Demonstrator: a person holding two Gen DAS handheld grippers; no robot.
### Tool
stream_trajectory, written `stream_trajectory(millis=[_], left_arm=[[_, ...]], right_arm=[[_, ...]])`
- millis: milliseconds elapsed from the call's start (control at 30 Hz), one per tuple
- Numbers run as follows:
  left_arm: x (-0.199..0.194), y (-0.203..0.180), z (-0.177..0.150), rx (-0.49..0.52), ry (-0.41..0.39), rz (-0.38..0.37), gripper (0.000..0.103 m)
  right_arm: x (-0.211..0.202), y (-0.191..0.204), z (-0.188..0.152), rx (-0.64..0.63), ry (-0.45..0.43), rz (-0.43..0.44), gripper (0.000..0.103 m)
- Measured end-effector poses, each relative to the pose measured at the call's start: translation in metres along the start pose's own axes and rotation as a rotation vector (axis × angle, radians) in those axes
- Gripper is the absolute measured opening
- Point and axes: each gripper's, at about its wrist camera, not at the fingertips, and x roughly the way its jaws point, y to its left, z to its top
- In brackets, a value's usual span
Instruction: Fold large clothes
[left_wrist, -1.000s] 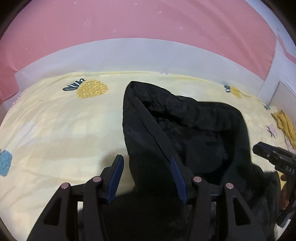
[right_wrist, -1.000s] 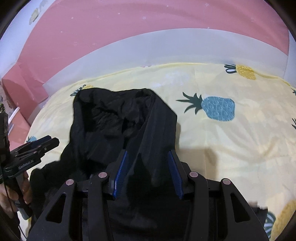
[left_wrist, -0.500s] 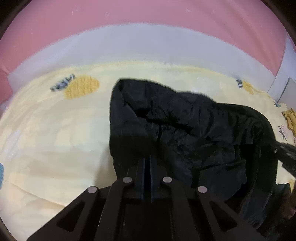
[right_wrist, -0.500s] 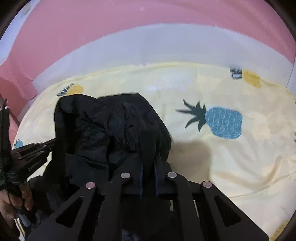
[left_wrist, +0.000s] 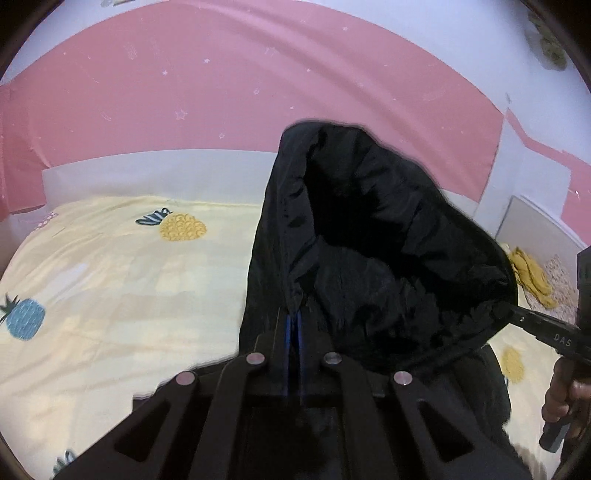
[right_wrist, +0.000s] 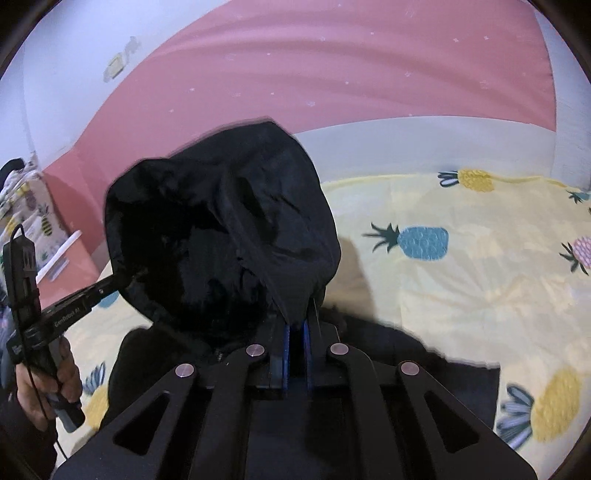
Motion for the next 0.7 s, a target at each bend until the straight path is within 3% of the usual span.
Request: stream_trajectory(millis=[167, 467, 633, 700], left_arm=[[-0.031, 0.005, -0.042, -0.029, 0.027, -0.010, 0.003], [-0.053, 0.018, -0.112, -0.041, 0.153, 0.045, 0.004], [-0.083, 0.026, -0.133, -0.041, 0.171, 0.055, 0.005], [-0.089, 0.027, -0.125, -0.039, 0.151, 0.051, 0.005]], right_arm=[[-0.025, 0.001, -0.040, 0.026, 0.027, 0.013, 0.005], [-0.036, -0.012, -0.108, 0.098, 0.181, 0.044, 0.006], [-0.055, -0.015, -0.114, 0.117, 0.156, 0.067, 0.033], [-0.055, -0.014, -0.111, 0.121, 0.144, 0.079, 0.035]])
